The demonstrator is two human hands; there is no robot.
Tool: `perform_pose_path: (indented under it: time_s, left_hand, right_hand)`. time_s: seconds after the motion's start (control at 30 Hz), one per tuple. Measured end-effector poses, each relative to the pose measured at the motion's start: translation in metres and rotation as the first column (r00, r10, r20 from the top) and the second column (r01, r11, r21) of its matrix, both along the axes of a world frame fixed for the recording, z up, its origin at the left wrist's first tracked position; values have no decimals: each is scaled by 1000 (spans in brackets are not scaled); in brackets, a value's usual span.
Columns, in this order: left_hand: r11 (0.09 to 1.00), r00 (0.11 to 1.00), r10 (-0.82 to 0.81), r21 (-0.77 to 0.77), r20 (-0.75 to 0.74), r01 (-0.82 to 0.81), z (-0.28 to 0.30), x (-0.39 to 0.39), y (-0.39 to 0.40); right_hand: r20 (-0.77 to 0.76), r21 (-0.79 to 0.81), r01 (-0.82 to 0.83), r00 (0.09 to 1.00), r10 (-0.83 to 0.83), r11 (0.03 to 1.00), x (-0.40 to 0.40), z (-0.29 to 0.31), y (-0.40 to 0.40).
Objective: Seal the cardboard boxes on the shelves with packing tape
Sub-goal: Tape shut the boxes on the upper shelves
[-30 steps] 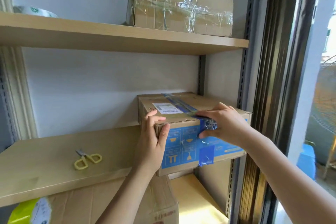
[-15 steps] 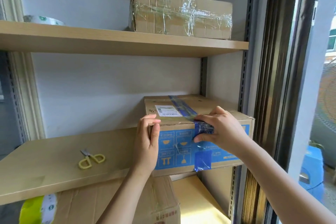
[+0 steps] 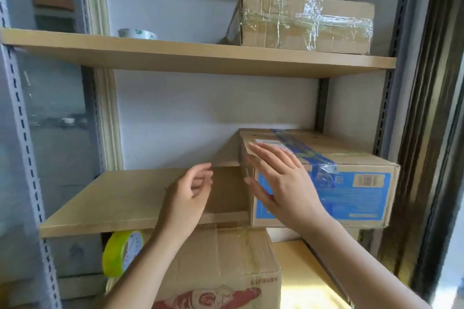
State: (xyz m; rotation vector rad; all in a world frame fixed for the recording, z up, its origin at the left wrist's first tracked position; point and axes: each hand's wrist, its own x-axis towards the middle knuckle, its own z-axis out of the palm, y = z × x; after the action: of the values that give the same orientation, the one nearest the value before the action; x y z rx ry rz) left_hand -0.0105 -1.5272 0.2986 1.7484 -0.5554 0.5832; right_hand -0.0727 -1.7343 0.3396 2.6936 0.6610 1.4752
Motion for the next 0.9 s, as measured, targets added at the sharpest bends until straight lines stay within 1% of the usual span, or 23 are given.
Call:
perform_pose_path:
  time_s: [0.03, 0.07, 0.1, 0.13, 0.17, 0.2, 0.23, 0.27, 0.33, 0.37, 0.4, 0.47, 0.5, 0.53, 0.57, 0.63, 0.7, 0.73, 0.77, 0.8, 0.83, 0.87, 0.9]
  left_hand:
    - [989, 992, 125, -73, -7, -125, -6, -3, 22]
    - [948, 959, 281, -141, -43, -284, -15, -3, 46]
    - [872, 893, 436, -193, -108, -449, -24, -3, 69]
    - [784, 810, 554, -208, -191, -585, -36, -1, 90]
    - [725, 739, 607, -176, -293, -666, -46, 2, 107]
    - [716, 687, 606, -102, -401, -691, -56, 8, 118]
    - [752, 658, 550, -37, -514, -658, -64, 14, 124]
    - [809, 642, 461, -8, -612, -588, -69, 19, 127]
    - [891, 601, 250, -62, -759, -449, -77, 32, 130]
    - [904, 574, 151, -122, -805, -409, -79, 36, 134]
    - [903, 564, 70, -188, -823, -387, -84, 40, 140]
    - [877, 589, -56, -321, -806, -357, -88, 40, 149]
    - [876, 617, -86, -355, -782, -328, -86, 36, 151]
    - [884, 627, -90, -352, -774, -307, -83, 31, 152]
    - [893, 631, -92, -345, -770, -290, -80, 27, 152]
    - [905, 637, -96, -334, -765, -264, -65, 18, 152]
    - [919, 642, -70, -300, -764, -256, -46, 9, 152]
    - [934, 648, -45, -262, -761, -243, -36, 3, 152]
    - [948, 662, -30, -231, -749, -219, -29, -2, 151]
    - [963, 676, -18, -196, -737, -188, -22, -9, 148]
    - [974, 687, -9, -162, -726, -158, -15, -15, 146]
    - [982, 701, 2, -132, -713, -138, -8, -22, 144]
    - [986, 715, 7, -112, -699, -119, -4, -27, 144]
  right_hand:
    - [49, -14, -109, 993, 109, 994, 2, -7, 26]
    - [59, -31, -190, 980, 192, 981, 5, -16, 51]
    - [37, -47, -236, 971, 238, 971, 10, -26, 74]
    - [-5, -53, -255, 967, 255, 965, 19, -39, 94]
    - [-56, -40, -254, 966, 251, 966, 30, -52, 111]
    - [-118, -6, -240, 964, 238, 971, 43, -65, 125]
    - [-186, 42, -218, 957, 223, 975, 56, -76, 137]
    - [-258, 95, -190, 943, 209, 977, 69, -86, 146]
    - [-366, 176, -149, 908, 205, 973, 90, -100, 162]
    - [-386, 204, -145, 897, 216, 968, 98, -104, 168]
    - [-382, 224, -151, 895, 229, 963, 104, -106, 175]
    - [-331, 250, -158, 913, 238, 955, 108, -107, 188]
    - [-306, 269, -144, 925, 226, 952, 108, -107, 194]
    - [-299, 300, -107, 933, 200, 948, 105, -105, 201]
    - [-315, 348, -41, 936, 158, 936, 102, -103, 207]
    - [-430, 448, 156, 901, 60, 880, 94, -92, 218]
    - [-570, 504, 305, 820, 46, 808, 89, -77, 225]
    - [-619, 539, 332, 780, 97, 774, 89, -71, 229]
    - [-669, 580, 347, 719, 188, 737, 89, -68, 233]
    - [-716, 617, 362, 626, 308, 699, 91, -67, 238]
    - [-738, 657, 379, 501, 452, 651, 91, -68, 242]
    - [-692, 721, 396, 373, 618, 569, 89, -68, 244]
    - [-586, 788, 412, 274, 763, 457, 86, -67, 243]
